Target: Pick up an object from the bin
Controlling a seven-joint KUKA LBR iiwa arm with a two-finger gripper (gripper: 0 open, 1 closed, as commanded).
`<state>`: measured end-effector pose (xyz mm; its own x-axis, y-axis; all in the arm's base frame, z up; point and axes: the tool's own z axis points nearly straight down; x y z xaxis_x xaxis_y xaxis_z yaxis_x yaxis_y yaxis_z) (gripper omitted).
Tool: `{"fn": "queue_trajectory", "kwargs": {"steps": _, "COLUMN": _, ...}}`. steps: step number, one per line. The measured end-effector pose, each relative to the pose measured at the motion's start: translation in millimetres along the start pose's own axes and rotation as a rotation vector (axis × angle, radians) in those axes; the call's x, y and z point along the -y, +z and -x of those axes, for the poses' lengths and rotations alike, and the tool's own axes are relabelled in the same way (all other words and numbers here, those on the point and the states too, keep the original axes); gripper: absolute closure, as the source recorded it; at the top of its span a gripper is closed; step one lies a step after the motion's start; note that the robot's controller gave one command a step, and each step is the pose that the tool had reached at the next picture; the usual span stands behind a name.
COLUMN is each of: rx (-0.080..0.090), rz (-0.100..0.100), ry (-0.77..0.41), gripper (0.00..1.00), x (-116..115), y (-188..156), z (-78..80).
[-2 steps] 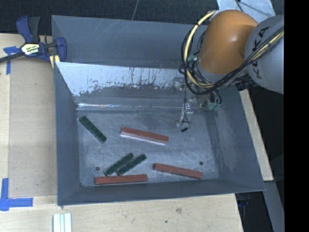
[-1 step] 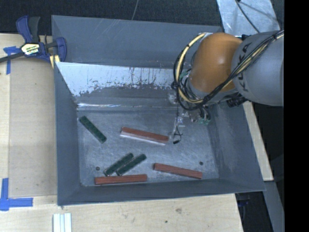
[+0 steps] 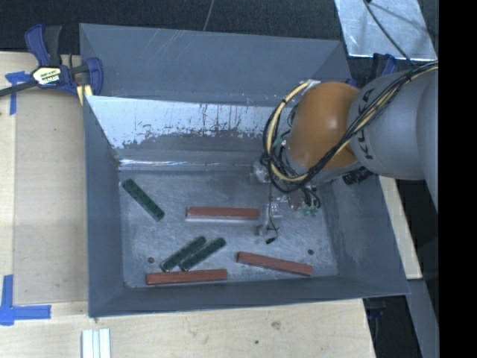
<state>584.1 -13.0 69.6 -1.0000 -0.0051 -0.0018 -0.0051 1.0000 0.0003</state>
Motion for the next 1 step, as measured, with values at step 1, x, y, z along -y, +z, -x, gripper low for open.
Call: {"fn": "queue_trajectory", "kwargs": {"steps": 1, "rx": -0.001, "rz": -0.001, "ry": -0.016, "gripper": 0.0, "x": -35.3, "y": -4.0, "z": -9.3}}
